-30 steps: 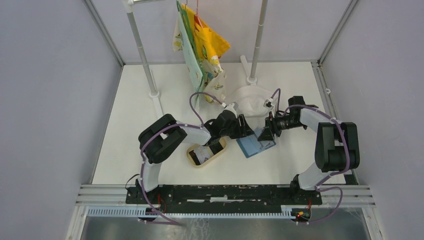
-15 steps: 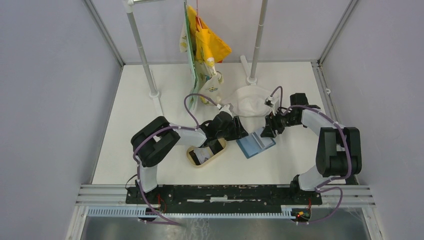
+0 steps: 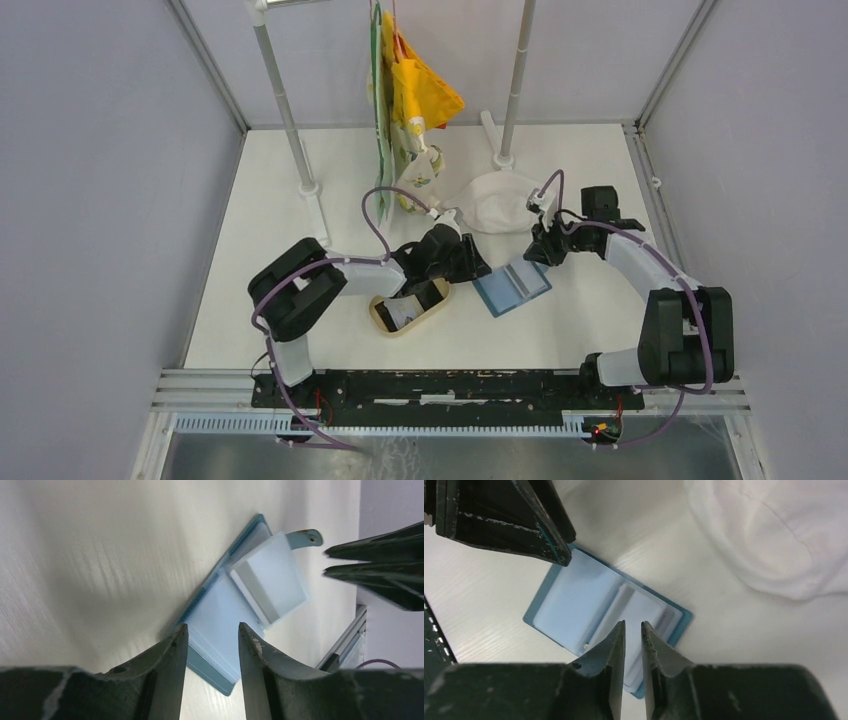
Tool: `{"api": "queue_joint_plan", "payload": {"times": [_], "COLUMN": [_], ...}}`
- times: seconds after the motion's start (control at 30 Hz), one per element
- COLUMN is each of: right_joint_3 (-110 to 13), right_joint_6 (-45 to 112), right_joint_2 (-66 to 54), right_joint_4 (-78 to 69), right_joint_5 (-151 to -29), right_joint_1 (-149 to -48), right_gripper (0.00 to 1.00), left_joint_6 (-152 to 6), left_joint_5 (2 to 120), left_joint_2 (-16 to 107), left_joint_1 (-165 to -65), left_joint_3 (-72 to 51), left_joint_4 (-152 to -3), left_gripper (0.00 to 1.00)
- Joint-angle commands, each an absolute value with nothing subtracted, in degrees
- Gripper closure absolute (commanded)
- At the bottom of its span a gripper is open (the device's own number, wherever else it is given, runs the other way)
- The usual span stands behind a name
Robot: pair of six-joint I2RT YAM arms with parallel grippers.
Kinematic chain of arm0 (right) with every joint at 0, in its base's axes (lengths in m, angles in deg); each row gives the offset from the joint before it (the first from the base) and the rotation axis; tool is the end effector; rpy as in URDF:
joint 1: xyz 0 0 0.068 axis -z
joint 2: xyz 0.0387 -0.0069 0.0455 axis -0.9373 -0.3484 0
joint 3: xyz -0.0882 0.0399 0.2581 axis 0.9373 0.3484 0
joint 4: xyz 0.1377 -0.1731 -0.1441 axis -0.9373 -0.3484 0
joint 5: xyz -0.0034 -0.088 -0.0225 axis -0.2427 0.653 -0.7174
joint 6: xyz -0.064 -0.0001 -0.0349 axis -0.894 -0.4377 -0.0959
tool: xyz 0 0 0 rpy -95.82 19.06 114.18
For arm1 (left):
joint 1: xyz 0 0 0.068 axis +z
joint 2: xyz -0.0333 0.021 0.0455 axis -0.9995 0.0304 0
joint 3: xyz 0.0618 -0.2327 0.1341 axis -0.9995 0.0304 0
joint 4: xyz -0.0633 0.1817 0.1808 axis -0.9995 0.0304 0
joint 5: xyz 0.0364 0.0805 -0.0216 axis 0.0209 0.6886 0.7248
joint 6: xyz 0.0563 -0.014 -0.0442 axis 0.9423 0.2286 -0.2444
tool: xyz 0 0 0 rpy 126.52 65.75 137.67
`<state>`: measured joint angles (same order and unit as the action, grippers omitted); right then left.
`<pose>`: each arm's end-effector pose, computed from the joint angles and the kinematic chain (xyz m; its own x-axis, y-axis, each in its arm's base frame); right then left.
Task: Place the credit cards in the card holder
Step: Insert the credit card into the card holder, then pick up the credit card from the storage box.
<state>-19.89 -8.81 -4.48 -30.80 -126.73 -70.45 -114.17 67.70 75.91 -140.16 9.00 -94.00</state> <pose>0.2718 0.0466 0.1921 -0.4851 -0.4230 -0.7653 -0.8012 0.5656 0.1952 0.2461 -0.3165 0.1308 -0.8479 -0.2064 -0.4883 0.2079 0.7178 -0.6645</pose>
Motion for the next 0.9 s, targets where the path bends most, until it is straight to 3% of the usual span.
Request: {"api": "queue_joint_plan", "payload": {"times": [0.0, 0.33, 0.5, 0.63, 0.87], "right_joint_3": [-20.27, -22.18, -23.15, -22.8, -20.48], "right_joint_6": [-12.89, -10.09, -10.9, -12.43, -11.38], "right_joint_2": [-6.17, -18.02, -17.55, -11.96, -6.81], "right_joint_4": [-32.35, -33.94, -34.6, -33.58, -30.05], "right_joint_5": [-131.66, -124.1, -123.04, -124.83, -127.84], "right_joint_1": [-74.76, -83.03, -83.35, -83.38, -83.36], "right_gripper": [0.79, 0.84, 0.82, 0.8, 0.73], "left_joint_6": [-108.9, -100.41, -100.57, -104.98, -119.68], "left_joint_5": [70.32, 81.5, 89.17, 90.48, 87.64], "left_joint_2": [68.19, 51.23, 40.7, 39.22, 37.17], "left_joint_1": [-140.87, -142.56, -142.54, -142.4, -142.4], "left_joint_3": [9.05, 13.58, 18.34, 17.29, 23.68], "left_joint_4": [-95.3, -88.77, -81.1, -70.12, -65.92], "left_gripper": [0.52, 0.57, 0.57, 0.4, 0.3]}}
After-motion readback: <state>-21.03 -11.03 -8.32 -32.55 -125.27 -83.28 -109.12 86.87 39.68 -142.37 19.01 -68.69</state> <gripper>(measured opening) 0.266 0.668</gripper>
